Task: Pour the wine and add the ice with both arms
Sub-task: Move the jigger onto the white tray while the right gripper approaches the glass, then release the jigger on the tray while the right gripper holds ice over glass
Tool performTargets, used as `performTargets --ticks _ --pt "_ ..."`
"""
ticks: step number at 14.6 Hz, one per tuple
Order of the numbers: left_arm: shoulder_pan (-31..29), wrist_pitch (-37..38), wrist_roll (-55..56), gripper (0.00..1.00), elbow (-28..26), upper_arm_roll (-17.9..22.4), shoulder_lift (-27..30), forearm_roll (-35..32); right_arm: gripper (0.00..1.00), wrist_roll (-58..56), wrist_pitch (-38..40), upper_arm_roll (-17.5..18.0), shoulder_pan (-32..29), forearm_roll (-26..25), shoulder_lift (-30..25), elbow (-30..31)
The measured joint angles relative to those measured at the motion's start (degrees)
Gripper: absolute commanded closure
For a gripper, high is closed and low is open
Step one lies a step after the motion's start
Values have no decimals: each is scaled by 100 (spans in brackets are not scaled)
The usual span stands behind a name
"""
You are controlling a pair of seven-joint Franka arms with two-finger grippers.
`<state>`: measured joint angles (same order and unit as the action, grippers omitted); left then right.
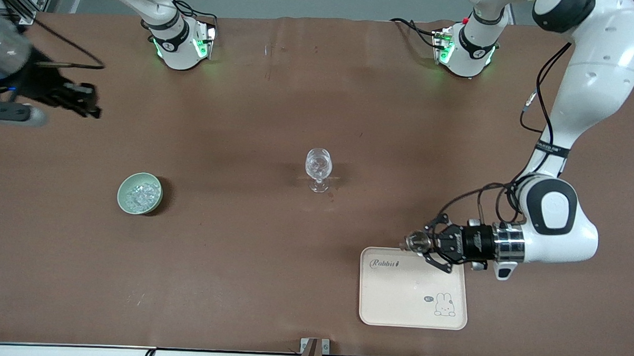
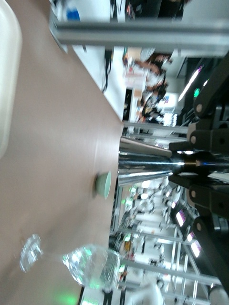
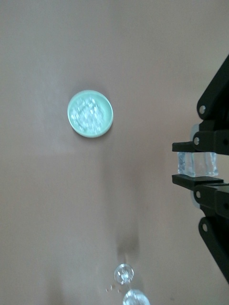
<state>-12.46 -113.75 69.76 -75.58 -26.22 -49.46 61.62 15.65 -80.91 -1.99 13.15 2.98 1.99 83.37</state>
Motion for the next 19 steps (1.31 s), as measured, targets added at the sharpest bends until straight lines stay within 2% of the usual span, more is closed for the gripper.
performTargets --ticks 3,5,10,15,16,19 --pt "-85 -328 -593 99 80 74 -486 279 99 893 -50 12 780 212 19 15" --pt "-86 -419 -904 99 241 176 -765 309 99 1617 -354 14 1244 269 127 45" --pt "-55 -972 -1479 99 585 265 -1401 648 99 3285 -1173 14 2281 474 784 76" --pt "-4 -1148 -1645 96 696 263 -1761 703 99 3769 -1523 7 2716 636 1506 -39" --pt "-3 -1170 -1673 89 722 262 -1788 703 99 3808 -1669 6 2756 656 1666 -109" --pt "-2 -1210 -1683 52 765 262 -1800 703 99 4108 -2079 6 2900 678 2203 -406"
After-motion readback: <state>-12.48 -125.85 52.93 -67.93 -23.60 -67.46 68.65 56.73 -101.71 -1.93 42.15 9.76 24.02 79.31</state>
